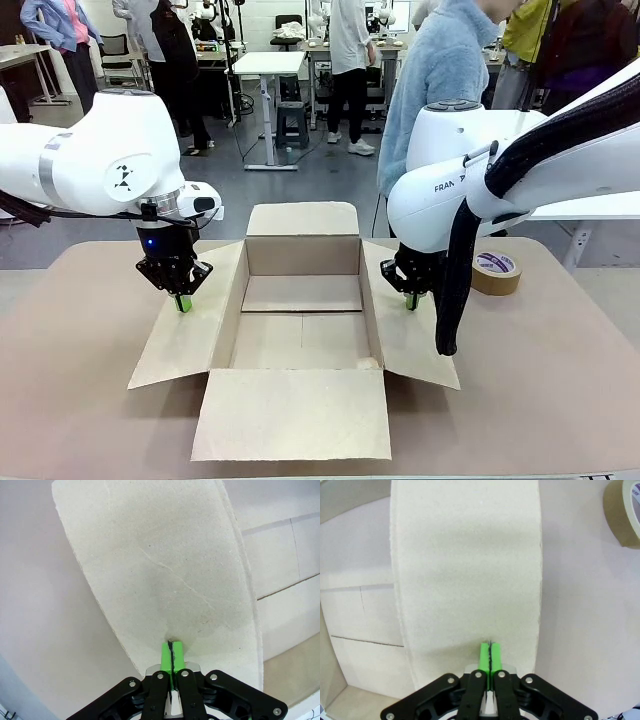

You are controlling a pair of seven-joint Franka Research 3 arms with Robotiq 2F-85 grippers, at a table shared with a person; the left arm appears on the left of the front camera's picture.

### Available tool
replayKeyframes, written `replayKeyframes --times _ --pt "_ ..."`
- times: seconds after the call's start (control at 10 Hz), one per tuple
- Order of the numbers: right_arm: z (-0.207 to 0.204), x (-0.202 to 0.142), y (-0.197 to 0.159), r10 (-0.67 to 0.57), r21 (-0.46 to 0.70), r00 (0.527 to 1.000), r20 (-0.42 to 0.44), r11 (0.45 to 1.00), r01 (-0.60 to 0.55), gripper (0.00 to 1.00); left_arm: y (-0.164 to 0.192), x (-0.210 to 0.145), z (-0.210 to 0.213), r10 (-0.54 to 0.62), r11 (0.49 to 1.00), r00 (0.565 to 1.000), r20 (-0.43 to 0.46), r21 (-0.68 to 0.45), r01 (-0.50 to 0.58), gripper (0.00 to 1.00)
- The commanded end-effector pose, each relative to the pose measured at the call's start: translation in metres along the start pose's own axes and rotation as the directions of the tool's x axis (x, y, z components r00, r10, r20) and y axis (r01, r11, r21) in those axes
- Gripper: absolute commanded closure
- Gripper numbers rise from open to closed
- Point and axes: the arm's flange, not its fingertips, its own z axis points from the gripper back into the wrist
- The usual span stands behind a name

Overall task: Wrap the clocks to prevent damage.
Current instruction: Once the human has placed the objects inside and stepped back, release both hands from the side flaps of the Package Box.

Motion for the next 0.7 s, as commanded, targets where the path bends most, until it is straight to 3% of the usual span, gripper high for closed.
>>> replayKeyframes --times 0.0,0.6 --pt "-0.0024 -0.002 0.0017 -0.003 -0.003 1.0 -0.003 1.0 0.003 0.99 0.0 0.0 0.0001 0.0 1.0 1.0 0.0 0.0 0.0 1.0" --pt "-0.0024 -0.002 0.0017 -0.003 -0.003 1.0 -0.003 1.0 0.003 0.99 0.0 0.0 0.0001 0.0 1.0 1.0 0.0 0.0 0.0 1.0"
